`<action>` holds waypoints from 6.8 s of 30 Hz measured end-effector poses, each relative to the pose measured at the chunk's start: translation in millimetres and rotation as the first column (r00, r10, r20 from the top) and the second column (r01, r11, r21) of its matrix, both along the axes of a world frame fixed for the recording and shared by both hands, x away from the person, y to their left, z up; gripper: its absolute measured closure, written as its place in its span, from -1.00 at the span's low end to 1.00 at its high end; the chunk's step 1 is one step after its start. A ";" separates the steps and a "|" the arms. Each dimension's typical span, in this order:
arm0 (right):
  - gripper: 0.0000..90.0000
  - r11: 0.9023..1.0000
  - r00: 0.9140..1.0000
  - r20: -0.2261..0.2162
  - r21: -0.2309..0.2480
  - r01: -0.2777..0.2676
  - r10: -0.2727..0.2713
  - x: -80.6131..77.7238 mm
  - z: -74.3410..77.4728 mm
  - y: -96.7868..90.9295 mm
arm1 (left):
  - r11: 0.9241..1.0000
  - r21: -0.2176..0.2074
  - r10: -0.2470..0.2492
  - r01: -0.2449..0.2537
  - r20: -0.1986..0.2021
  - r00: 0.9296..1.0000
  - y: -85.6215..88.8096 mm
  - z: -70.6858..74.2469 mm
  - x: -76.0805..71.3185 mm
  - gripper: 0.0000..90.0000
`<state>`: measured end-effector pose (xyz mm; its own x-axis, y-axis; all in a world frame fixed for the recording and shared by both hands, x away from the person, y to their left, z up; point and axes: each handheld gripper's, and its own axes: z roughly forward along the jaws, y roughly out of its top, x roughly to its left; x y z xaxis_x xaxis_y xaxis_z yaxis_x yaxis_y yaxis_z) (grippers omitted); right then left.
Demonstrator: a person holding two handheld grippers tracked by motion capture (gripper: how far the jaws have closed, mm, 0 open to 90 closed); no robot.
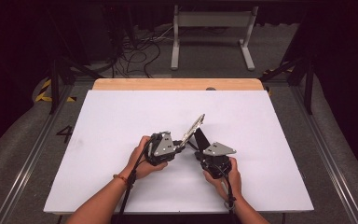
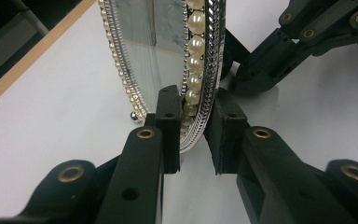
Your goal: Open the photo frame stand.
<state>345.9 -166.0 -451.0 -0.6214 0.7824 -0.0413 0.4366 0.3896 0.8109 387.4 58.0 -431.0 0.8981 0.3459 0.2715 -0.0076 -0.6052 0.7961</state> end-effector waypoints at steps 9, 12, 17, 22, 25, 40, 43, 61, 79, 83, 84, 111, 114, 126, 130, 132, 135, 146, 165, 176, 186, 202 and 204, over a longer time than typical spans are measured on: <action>1.00 1.000 1.000 0.003 -0.004 0.001 -0.001 1.0 0.6 -3.0 | 1.000 0.001 0.007 -0.007 -0.022 1.000 1.4 -6.8 4.7 0.54; 1.00 1.000 1.000 0.010 0.000 0.001 -0.001 -0.6 3.4 -4.2 | 1.000 0.003 0.020 -0.020 -0.036 0.999 1.1 -10.5 5.9 0.45; 0.94 1.000 0.999 0.040 0.011 0.010 -0.010 -4.5 12.5 -7.9 | 1.000 0.000 0.018 -0.018 -0.033 0.999 -3.7 -13.5 6.8 0.38; 0.48 0.998 0.991 0.122 -0.012 0.058 -0.056 -9.9 23.4 -11.0 | 1.000 -0.003 0.025 -0.025 -0.021 0.999 -7.4 -14.7 7.2 0.38; 0.29 0.996 0.991 0.100 -0.015 0.088 -0.086 -7.5 20.6 -11.9 | 1.000 -0.001 0.026 -0.026 -0.013 1.000 -7.9 -15.6 8.7 0.48; 0.21 0.993 0.992 0.069 -0.041 0.109 -0.106 0.4 9.9 -15.0 | 0.999 0.037 0.012 -0.012 0.025 1.000 -6.9 -15.3 8.7 0.60; 0.23 0.993 0.992 0.066 -0.039 0.109 -0.107 0.8 10.1 -15.6 | 0.999 0.032 -0.001 0.001 0.017 1.000 -6.1 -14.6 8.5 0.60; 0.56 0.996 0.996 0.046 -0.037 0.080 -0.079 5.3 11.6 -23.7 | 0.998 0.050 -0.029 0.026 0.044 0.999 -11.2 -10.6 -1.2 0.62; 0.60 0.995 0.995 0.037 -0.028 0.091 -0.090 10.3 12.1 -33.4 | 0.999 -0.010 -0.051 0.051 -0.038 0.998 -11.8 -9.6 -1.7 0.61; 0.67 0.997 0.997 0.037 -0.008 0.073 -0.073 8.4 17.1 -36.7 | 0.996 -0.033 -0.089 0.087 -0.059 0.994 -2.6 -4.7 0.0 0.63; 0.72 0.997 0.997 0.044 0.006 0.071 -0.071 6.9 19.4 -37.5 | 0.996 -0.030 -0.086 0.084 -0.060 0.995 -0.3 -3.4 -0.3 0.62; 0.89 0.996 0.993 0.082 -0.011 -0.086 0.087 -5.8 26.5 -28.5 | 0.996 -0.084 0.013 -0.027 -0.156 0.988 25.1 -4.9 39.5 0.83; 0.64 0.999 0.995 0.086 -0.022 -0.045 0.047 -3.3 23.3 -28.2 | 0.995 -0.095 0.019 -0.036 -0.171 0.985 21.8 -6.0 42.7 1.00; 0.21 0.994 0.989 0.128 -0.063 0.089 -0.081 15.3 10.6 -16.4 | 0.997 -0.080 0.005 -0.019 -0.175 0.985 20.3 -4.8 42.5 0.92; 0.41 0.994 0.988 0.121 -0.047 0.098 -0.092 23.2 14.9 -18.8 | 0.997 -0.072 0.024 -0.038 -0.185 0.982 18.5 -8.0 47.2 0.84; 0.42 0.995 0.989 0.126 -0.043 0.086 -0.080 24.5 14.1 -21.8 | 0.998 -0.054 0.031 -0.041 -0.183 0.983 16.3 -9.9 49.3 0.82; 0.45 0.994 0.989 0.136 -0.084 0.074 -0.062 23.9 15.0 -20.3 | 0.997 -0.063 0.035 -0.048 -0.203 0.978 15.6 -10.1 53.9 0.82; 0.48 0.990 0.986 0.154 -0.133 -0.046 0.067 26.6 16.6 -33.7 | 0.990 -0.127 0.028 -0.062 -0.254 0.967 7.1 -15.6 67.6 0.48; 1.00 0.992 0.991 0.100 -0.093 -0.080 0.089 8.5 20.1 -46.0 | 0.978 -0.168 0.084 -0.124 -0.226 0.970 5.6 -7.6 78.9 0.85; 1.00 0.978 0.980 0.054 -0.093 -0.188 0.193 5.3 19.2 -36.3 | 0.980 -0.079 0.150 -0.181 -0.297 0.943 -14.5 -15.9 103.8 0.87; 1.00 0.984 0.988 0.054 -0.107 -0.141 0.147 12.7 11.1 -38.4 | 0.996 0.001 0.090 -0.094 -0.300 0.950 -31.1 -23.8 102.4 1.00; 1.00 0.984 0.990 0.058 -0.131 -0.122 0.131 19.1 4.9 -43.4 | 0.998 0.039 0.050 -0.039 -0.326 0.944 -22.7 -30.1 96.5 1.00; 1.00 0.985 0.991 0.055 -0.128 -0.115 0.123 20.4 4.8 -45.4 | 0.998 0.047 0.045 -0.031 -0.324 0.945 -21.9 -29.5 93.5 0.99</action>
